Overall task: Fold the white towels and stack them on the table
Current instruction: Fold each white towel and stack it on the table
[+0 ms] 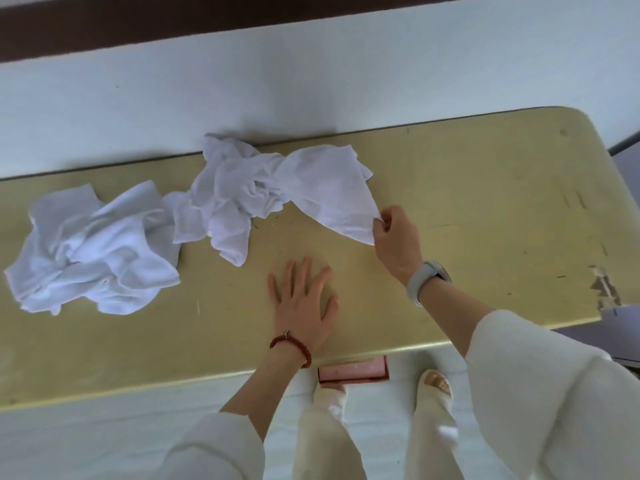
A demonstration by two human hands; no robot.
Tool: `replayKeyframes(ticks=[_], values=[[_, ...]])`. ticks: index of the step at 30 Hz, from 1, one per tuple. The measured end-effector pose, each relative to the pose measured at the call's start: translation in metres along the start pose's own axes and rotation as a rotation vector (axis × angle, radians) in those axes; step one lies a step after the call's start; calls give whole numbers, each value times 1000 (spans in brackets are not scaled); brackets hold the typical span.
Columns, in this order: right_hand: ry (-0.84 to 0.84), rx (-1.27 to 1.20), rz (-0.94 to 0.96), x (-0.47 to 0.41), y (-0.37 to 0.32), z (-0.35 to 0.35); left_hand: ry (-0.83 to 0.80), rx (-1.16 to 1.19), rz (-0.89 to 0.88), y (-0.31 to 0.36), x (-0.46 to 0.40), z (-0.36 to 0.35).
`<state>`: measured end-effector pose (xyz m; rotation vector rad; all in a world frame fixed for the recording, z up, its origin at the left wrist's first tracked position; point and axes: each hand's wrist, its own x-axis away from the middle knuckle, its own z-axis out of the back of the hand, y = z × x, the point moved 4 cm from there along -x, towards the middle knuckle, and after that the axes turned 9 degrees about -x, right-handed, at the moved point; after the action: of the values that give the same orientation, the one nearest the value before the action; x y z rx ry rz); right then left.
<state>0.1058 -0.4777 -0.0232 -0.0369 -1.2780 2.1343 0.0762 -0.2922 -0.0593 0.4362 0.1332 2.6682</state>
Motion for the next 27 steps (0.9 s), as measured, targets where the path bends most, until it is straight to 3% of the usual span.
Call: replayKeyframes(ticks=[2, 4, 6, 11, 13, 17, 23, 27], values=[[-47, -20, 117, 5, -6, 16, 28, 56, 125, 8, -8, 10], [-94, 14, 274, 9, -13, 40, 160, 141, 191, 25, -15, 31], [-142, 74, 454, 12, -21, 69, 322, 202, 176, 51, -19, 52], [-288, 212, 754, 18, -33, 162, 481, 182, 107, 139, -29, 98], [-295, 198, 750, 15, -34, 201, 535, 244, 115, 166, -28, 107], [-343, 167, 676, 7, -33, 262, 490, 508, 76, 237, -13, 119], [-401, 102, 592, 2, -37, 310, 455, 603, 32, 309, -15, 133], [-448, 127, 635, 4, -45, 324, 594, 623, 24, 328, -21, 145]])
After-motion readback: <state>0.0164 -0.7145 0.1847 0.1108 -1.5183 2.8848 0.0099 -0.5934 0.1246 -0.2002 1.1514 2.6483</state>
